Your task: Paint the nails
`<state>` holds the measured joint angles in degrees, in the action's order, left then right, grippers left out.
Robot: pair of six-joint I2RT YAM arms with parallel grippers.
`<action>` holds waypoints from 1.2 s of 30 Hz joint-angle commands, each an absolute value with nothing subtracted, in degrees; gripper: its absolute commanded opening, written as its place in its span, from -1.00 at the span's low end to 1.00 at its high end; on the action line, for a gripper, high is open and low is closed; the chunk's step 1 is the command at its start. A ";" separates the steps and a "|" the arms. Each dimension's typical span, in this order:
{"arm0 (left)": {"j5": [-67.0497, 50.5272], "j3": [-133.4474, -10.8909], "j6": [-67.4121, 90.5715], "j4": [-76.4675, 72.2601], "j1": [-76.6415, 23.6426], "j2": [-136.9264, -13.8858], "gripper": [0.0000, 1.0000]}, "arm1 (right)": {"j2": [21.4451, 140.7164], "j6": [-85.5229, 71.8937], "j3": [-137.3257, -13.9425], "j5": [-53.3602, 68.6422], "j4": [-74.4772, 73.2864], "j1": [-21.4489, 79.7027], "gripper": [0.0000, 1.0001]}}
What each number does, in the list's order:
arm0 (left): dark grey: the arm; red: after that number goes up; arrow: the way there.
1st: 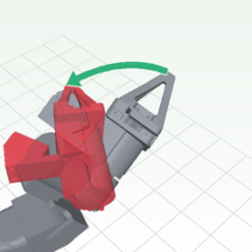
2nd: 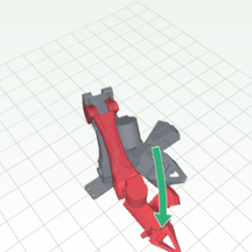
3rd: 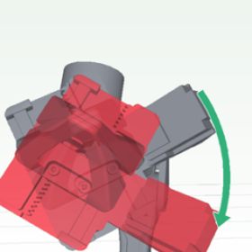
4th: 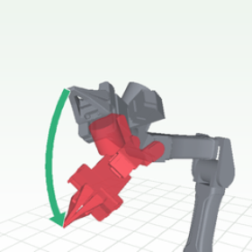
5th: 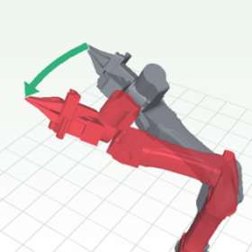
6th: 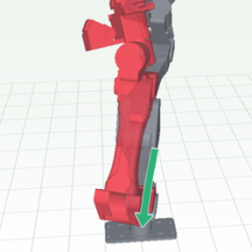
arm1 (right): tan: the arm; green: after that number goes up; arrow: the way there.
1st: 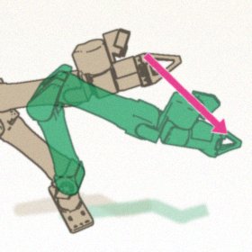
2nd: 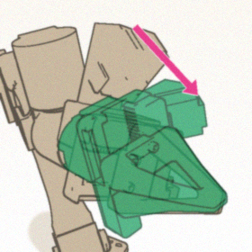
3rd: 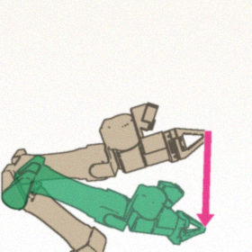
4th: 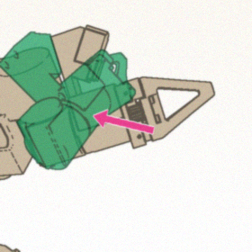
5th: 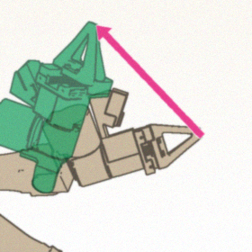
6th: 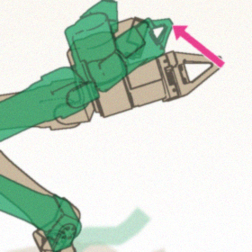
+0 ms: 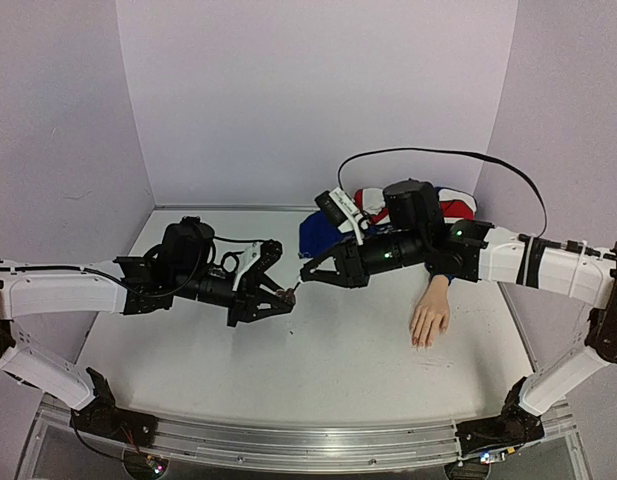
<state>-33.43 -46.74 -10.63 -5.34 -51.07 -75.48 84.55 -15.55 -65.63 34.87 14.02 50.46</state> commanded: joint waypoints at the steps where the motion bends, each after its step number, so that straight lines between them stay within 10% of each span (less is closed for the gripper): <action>1: -34.63 -48.11 -11.34 -5.68 -51.35 -74.24 -1.00 | 85.07 -14.68 -68.00 35.69 14.70 51.11 -1.00; 36: -41.83 -50.62 -9.22 -5.56 -51.42 -73.22 -1.00 | 91.94 -2.04 -70.81 48.05 9.34 52.18 -1.00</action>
<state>-37.26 -46.76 -10.20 -1.93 -51.22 -75.48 91.83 -8.14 -68.29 43.38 12.08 51.79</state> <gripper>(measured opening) 0.225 0.159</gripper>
